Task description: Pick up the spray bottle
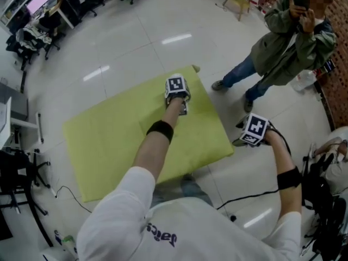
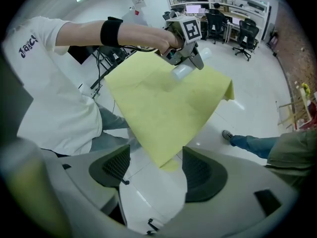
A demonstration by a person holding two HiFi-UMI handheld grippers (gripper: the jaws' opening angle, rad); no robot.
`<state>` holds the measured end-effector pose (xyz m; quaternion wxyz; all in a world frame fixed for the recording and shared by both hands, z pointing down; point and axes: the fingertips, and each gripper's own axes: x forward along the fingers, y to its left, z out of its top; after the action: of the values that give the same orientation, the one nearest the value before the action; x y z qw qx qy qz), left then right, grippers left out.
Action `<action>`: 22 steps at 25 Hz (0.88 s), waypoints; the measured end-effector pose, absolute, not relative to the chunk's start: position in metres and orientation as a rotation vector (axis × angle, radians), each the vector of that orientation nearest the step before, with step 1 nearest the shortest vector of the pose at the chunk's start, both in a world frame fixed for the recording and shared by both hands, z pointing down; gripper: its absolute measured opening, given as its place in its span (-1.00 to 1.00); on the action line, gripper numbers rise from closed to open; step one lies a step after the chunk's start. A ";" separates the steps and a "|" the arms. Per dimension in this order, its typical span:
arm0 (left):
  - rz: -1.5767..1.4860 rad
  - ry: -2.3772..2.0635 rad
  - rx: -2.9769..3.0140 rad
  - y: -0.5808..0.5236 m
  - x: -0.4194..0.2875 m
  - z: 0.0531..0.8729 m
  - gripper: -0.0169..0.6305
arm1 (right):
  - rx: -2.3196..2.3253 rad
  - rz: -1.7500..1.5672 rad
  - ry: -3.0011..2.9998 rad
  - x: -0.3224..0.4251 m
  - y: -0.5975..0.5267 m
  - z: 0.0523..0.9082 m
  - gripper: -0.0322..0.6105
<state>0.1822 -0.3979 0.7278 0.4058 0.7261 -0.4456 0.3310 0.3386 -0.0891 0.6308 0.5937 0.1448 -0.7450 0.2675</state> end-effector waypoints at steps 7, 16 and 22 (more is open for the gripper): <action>0.738 -1.099 2.233 -0.408 0.175 0.639 -0.10 | 0.329 0.545 -1.756 0.305 -0.113 0.614 0.16; 0.642 -0.974 2.434 -0.369 0.131 0.565 -0.10 | 0.343 0.429 -1.770 0.258 -0.137 0.593 0.16; 0.508 -1.113 2.652 -0.370 0.075 0.509 -0.09 | 0.378 0.365 -1.803 0.222 -0.153 0.584 0.16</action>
<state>0.0747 -0.3698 0.5087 0.1105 0.9025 -0.3787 0.1730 0.2225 -0.1534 0.5838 0.5907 0.1624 -0.7747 0.1569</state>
